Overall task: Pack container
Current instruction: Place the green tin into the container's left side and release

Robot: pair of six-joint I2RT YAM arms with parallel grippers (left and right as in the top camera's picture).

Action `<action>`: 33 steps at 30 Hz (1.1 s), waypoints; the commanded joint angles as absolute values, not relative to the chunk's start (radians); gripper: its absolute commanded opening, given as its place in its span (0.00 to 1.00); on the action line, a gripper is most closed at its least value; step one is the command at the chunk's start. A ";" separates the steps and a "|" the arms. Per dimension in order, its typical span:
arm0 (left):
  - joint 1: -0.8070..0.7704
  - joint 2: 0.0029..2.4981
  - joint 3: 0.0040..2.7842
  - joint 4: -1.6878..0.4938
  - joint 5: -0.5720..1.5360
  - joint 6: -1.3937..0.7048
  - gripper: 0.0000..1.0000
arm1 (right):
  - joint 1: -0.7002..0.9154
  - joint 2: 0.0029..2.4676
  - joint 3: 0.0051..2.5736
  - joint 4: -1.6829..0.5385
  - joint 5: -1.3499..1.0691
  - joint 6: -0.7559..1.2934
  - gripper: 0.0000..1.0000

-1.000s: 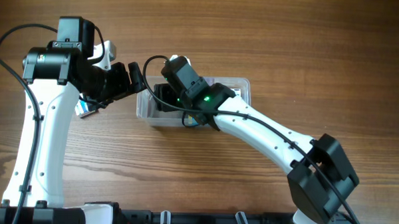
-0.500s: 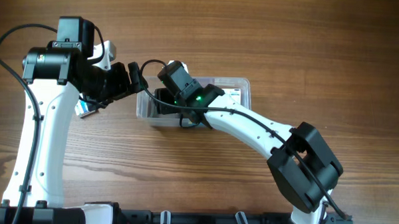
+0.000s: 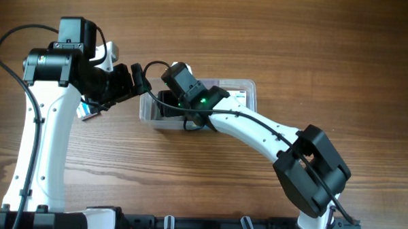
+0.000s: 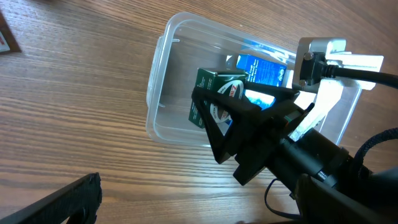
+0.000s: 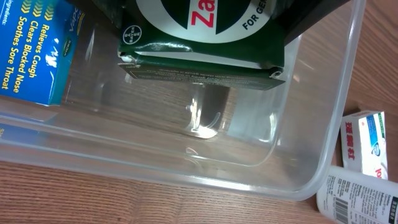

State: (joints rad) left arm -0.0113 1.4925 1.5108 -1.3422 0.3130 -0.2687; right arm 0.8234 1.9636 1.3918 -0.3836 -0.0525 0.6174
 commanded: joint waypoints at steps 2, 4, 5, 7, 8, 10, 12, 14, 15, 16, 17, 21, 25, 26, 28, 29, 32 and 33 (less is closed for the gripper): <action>-0.009 1.494 1.524 -1.340 0.325 -0.278 1.00 | 0.827 1.973 1.406 -0.383 -0.068 0.570 0.55; -0.009 1.494 1.524 -1.340 0.325 -0.278 1.00 | 0.826 1.973 1.406 -0.397 -0.044 0.564 0.55; -0.009 1.494 1.524 -1.340 0.325 -0.278 1.00 | 0.826 1.973 1.406 -0.405 -0.033 0.549 0.55; -0.009 1.493 1.524 -1.339 0.325 -0.278 1.00 | 0.826 1.973 1.406 -0.421 -0.014 0.549 0.55; -0.009 1.493 1.524 -1.340 0.325 -0.278 1.00 | 0.826 1.973 1.406 -0.425 -0.009 0.549 0.55; -0.009 1.493 1.524 -1.340 0.325 -0.278 1.00 | 0.826 1.973 1.406 -0.432 0.010 0.550 0.55; -0.009 1.493 1.524 -1.339 0.325 -0.278 1.00 | 0.826 1.973 1.406 -0.430 0.011 0.550 0.55; -0.009 1.493 1.524 -1.340 0.325 -0.278 1.00 | 0.826 1.973 1.406 -0.431 0.011 0.550 0.55; -0.009 1.493 1.524 -1.340 0.325 -0.278 1.00 | 0.826 1.973 1.405 -0.431 0.015 0.550 0.55; -0.009 1.493 1.524 -1.340 0.325 -0.278 1.00 | 0.826 1.973 1.405 -0.431 0.019 0.550 0.59; -0.009 1.494 1.524 -1.340 0.325 -0.278 1.00 | 0.826 1.973 1.405 -0.431 0.019 0.550 0.61; -0.009 1.494 1.524 -1.339 0.325 -0.278 1.00 | 0.826 1.973 1.405 -0.447 0.028 0.549 0.61; -0.009 1.493 1.524 -1.340 0.325 -0.278 1.00 | 0.826 1.973 1.405 -0.450 0.030 0.550 0.61; -0.009 1.493 1.524 -1.340 0.325 -0.278 1.00 | 0.826 1.973 1.405 -0.450 0.030 0.550 0.61; -0.009 1.493 1.524 -1.340 0.325 -0.278 1.00 | 0.826 1.973 1.405 -0.450 0.030 0.549 0.64; -0.009 1.493 1.524 -1.340 0.325 -0.278 1.00 | 0.826 1.973 1.405 -0.452 0.030 0.550 0.65; -0.009 1.493 1.524 -1.340 0.325 -0.278 1.00 | 0.826 1.973 1.405 -0.461 0.038 0.550 0.68; -0.009 1.493 1.524 -1.340 0.325 -0.278 1.00 | 0.826 1.973 1.405 -0.464 0.045 0.550 0.70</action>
